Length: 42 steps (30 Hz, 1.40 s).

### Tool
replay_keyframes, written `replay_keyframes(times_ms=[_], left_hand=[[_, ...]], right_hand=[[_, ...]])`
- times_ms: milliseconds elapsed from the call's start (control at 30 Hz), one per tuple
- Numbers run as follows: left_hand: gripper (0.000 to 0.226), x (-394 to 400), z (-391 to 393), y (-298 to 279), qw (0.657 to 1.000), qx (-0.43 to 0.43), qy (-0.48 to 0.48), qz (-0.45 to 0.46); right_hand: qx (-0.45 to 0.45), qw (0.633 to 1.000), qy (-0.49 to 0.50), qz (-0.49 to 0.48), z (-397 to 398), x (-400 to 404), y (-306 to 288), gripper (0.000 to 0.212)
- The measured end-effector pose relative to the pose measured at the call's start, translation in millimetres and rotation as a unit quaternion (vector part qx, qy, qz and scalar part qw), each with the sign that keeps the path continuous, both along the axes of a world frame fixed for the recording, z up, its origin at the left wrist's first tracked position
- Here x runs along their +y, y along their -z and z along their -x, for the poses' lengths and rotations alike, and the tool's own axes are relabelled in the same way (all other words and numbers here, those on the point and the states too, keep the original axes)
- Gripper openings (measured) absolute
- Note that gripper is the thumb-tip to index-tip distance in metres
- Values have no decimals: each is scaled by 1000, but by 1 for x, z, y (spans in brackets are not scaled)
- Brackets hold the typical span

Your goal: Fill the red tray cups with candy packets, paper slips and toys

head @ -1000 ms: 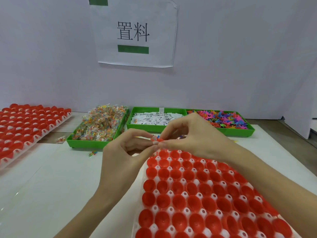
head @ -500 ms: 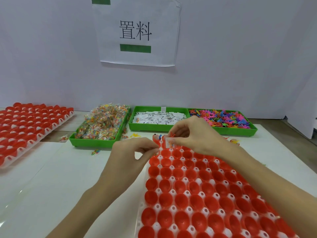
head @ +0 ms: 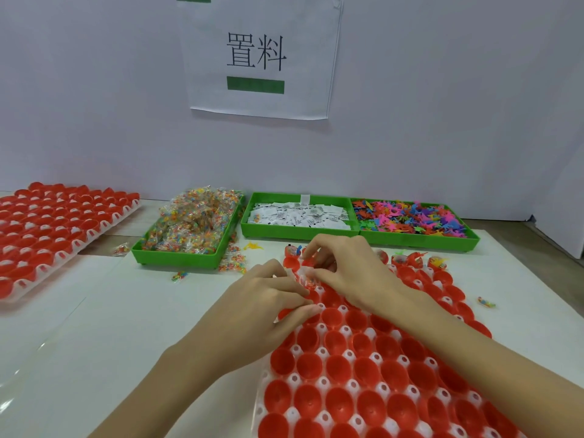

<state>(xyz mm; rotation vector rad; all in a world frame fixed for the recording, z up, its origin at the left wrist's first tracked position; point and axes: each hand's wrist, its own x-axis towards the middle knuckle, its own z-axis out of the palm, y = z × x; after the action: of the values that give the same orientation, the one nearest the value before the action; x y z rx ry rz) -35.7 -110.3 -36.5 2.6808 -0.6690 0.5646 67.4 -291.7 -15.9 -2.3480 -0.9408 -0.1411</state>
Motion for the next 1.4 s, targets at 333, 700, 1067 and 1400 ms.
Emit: replay_keyframes(times_ms=[333,700,1067,1400], left_hand=[[50,1,0,-1,1000,13,-13,-9],[47,1,-1,-1,1000,14,-17,1],[50,3,-2,0,1000,22,-18,4],[49,2,-2,-1,1000,11,-1,-1]], right_hand=[[9,998,-13,62,-2,8,-10,13],[85,977,2,194,-17,22,-35,15],[112,961,-2,253,-19,31,-46,14],[132,978,-3,159,-16,7,-55,22]])
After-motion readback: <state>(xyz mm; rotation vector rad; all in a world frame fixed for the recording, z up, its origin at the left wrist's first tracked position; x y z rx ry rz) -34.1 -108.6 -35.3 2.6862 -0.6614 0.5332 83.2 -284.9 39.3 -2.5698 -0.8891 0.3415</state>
